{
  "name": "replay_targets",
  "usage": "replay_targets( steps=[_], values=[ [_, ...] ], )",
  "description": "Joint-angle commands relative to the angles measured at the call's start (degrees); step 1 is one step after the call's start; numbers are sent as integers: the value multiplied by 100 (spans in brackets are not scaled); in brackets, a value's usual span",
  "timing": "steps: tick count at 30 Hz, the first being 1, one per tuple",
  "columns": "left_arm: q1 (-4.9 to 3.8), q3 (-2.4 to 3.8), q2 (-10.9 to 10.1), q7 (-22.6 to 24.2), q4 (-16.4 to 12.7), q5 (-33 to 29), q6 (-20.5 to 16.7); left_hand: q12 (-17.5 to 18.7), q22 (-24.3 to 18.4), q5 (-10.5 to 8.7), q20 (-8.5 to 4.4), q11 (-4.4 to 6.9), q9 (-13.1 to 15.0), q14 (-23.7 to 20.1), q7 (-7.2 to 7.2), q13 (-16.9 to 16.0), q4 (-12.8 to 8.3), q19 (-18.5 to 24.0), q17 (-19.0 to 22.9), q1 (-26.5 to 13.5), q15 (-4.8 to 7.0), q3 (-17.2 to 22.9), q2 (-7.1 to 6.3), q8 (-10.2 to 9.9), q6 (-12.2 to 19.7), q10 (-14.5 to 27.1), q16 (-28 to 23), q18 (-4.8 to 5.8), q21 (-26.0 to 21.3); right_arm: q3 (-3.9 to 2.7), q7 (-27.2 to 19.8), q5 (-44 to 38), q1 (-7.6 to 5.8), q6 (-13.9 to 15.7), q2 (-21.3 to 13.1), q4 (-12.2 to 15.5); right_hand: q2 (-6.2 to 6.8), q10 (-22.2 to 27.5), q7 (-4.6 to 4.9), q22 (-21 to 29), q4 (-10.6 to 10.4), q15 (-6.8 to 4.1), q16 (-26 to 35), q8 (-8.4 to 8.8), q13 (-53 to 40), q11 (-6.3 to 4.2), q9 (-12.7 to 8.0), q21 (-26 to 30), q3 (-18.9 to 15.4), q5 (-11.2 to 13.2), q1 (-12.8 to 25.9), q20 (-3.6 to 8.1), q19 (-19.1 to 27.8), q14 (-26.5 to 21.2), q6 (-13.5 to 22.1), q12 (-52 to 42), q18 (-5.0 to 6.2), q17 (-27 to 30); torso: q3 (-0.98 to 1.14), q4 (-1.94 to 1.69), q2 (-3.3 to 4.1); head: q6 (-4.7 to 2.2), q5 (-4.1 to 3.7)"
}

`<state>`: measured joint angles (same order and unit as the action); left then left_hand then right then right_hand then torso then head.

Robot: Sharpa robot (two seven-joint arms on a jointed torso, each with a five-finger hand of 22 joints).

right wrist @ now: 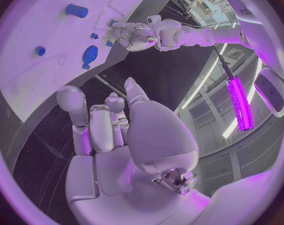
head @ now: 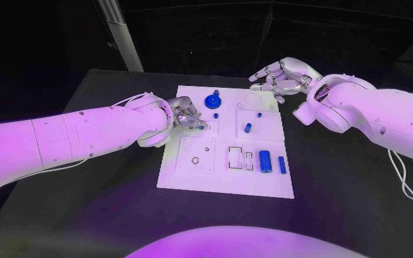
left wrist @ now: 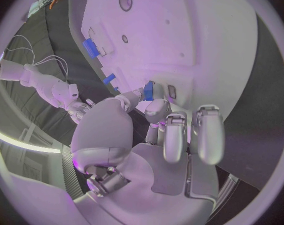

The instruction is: Assemble the parts on the task board

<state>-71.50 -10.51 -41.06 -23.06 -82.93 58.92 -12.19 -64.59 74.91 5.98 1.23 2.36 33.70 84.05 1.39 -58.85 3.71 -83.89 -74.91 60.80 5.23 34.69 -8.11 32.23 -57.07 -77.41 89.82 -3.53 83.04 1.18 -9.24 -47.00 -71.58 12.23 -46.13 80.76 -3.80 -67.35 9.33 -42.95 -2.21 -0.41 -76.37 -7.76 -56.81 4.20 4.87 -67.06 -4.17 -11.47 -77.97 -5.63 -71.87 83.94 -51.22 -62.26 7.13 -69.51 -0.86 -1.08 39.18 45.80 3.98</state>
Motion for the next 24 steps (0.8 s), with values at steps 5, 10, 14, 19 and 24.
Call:
replay_targets(
  steps=[5, 10, 14, 19, 24],
  values=[
    [27, -24, -8, -63, 1, -60, 58, -26, 181, 8, -33, 13, -12, 595, 4, -12, -8, 2, -1509, -64, 37, -47, -10, -27, -28, -15, 18, 69, 7, -4, -62, -4, -11, -29, 8, -13, 2, 23, -13, 10, -8, -22, 19, -19, 3, -16, -8, 37, -39, -25, 47, 16, 22, 182, 14, 26, 89, 5, 0, -5, 1, 9, -13],
    [17, -22, -17, -72, -13, -61, 83, -34, 188, 10, -38, 21, -19, 595, -7, -22, -33, -1, -1509, -55, 43, -103, -60, -31, -43, -19, 18, 70, 8, -4, -63, -4, -11, -29, 13, -20, 1, 23, -13, 13, -11, -21, 21, -19, 3, -16, -8, 39, -42, -32, 50, 16, 22, 182, 15, 26, 90, 6, 1, -3, -2, 15, -3],
    [4, -20, -15, -92, -12, -61, 152, -39, 193, 10, -41, 25, -22, 595, -10, -28, -36, -4, -1509, -60, 46, -139, -86, -31, -59, -23, 18, 71, 11, -4, -65, -4, -11, -35, 20, -23, 0, 23, -13, 13, -11, -21, 22, -19, 3, -15, -8, 39, -43, -34, 51, 16, 23, 182, 15, 26, 90, 7, -4, 1, 0, 22, -6],
    [-14, -18, -18, -120, -17, -61, 218, -24, 195, 12, -45, 33, -25, 595, -21, -4, -26, -5, -1509, -84, 49, -204, -119, -21, -101, -21, 18, 71, 10, -4, -66, -4, -11, -42, 26, -24, 0, 23, -13, 13, -11, -21, 22, -19, 3, -15, -8, 39, -43, -34, 51, 16, 23, 182, 15, 26, 90, 7, -3, -6, -3, 22, -6],
    [-40, -15, -32, -136, -32, -60, 225, -31, 193, 14, -49, 39, -28, 595, -31, -9, -18, -3, -1509, -99, 54, -256, -149, -14, -129, -31, 18, 71, 7, -4, -67, -4, -11, -42, 26, -23, 0, 23, -13, 13, -11, -21, 22, -19, 3, -15, -8, 39, -43, -34, 51, 16, 23, 182, 15, 26, 90, 7, -4, -3, -3, 24, 8]
  ],
)
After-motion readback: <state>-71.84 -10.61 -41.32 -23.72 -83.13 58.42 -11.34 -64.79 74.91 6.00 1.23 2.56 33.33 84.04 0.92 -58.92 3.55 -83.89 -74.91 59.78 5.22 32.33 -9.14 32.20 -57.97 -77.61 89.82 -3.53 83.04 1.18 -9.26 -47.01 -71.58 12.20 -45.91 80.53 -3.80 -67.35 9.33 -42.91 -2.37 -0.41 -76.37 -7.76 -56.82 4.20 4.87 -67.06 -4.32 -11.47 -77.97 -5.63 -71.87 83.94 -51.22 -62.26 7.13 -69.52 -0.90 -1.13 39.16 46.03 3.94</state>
